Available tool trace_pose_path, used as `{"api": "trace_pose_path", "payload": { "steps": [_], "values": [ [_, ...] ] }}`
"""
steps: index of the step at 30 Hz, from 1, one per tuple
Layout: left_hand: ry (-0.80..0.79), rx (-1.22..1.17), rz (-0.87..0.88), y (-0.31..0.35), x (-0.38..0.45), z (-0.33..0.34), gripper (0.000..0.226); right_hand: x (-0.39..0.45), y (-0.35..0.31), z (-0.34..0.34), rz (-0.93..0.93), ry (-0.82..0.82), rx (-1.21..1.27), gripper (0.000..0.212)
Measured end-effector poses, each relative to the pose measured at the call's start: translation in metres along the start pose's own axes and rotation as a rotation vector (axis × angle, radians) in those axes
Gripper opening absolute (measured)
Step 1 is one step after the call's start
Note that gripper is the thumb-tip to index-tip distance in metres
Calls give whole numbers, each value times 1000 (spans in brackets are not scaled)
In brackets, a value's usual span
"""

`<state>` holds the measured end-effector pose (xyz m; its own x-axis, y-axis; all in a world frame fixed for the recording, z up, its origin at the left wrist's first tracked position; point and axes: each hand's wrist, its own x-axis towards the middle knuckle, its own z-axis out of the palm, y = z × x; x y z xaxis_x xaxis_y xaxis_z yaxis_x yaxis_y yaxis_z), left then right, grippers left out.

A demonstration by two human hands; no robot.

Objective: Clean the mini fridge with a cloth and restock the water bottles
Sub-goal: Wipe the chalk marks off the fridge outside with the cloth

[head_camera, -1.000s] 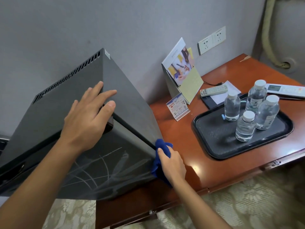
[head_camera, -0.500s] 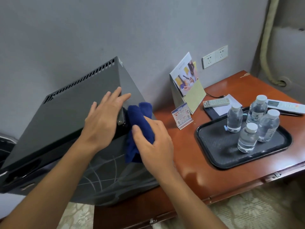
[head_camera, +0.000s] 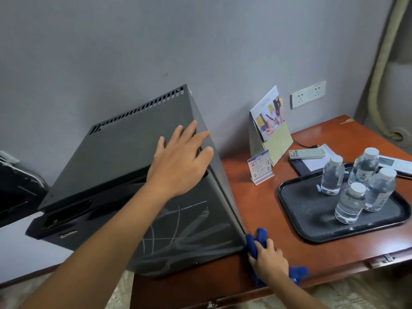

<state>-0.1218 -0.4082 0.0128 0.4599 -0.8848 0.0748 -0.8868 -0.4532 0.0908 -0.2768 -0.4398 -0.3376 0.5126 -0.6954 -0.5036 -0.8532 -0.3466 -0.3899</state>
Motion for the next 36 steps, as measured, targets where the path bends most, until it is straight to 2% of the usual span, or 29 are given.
{"api": "trace_pose_path", "payload": {
  "steps": [2, 5, 8, 11, 14, 17, 20, 23, 28, 31, 36],
  "values": [
    [-9, 3, 20, 0, 0, -1, 62, -7, -2, 14, 38, 1, 57, 49],
    [-16, -9, 30, -4, 1, -4, 58, -12, -10, 17, 135, -3, 271, 44],
    [-74, -48, 67, -9, 0, -9, 59, -18, -15, 16, 153, 11, 466, 36],
    [-152, -89, 188, -31, -6, -18, 59, -40, -27, 3, 81, 174, 638, 29],
    [-183, -82, 407, -75, -19, -29, 56, -67, -48, -15, 27, 371, 816, 28],
    [-208, 38, 621, -128, -38, -32, 55, -92, -82, -24, -58, 581, 985, 22],
    [-185, 138, 743, -173, -53, -32, 60, -106, -123, -25, -69, 809, 1136, 20],
    [-187, 129, 821, -205, -63, -35, 68, -117, -165, -20, -59, 968, 1176, 34],
    [-220, 108, 951, -238, -62, -51, 66, -143, -205, -28, -140, 1141, 1122, 35],
    [-246, 124, 906, -259, -57, -53, 59, -150, -210, -36, -162, 1181, 1084, 34],
    [-171, 40, 850, -264, -70, -42, 52, -146, -212, -72, -120, 1290, 1068, 46]
  ]
}}
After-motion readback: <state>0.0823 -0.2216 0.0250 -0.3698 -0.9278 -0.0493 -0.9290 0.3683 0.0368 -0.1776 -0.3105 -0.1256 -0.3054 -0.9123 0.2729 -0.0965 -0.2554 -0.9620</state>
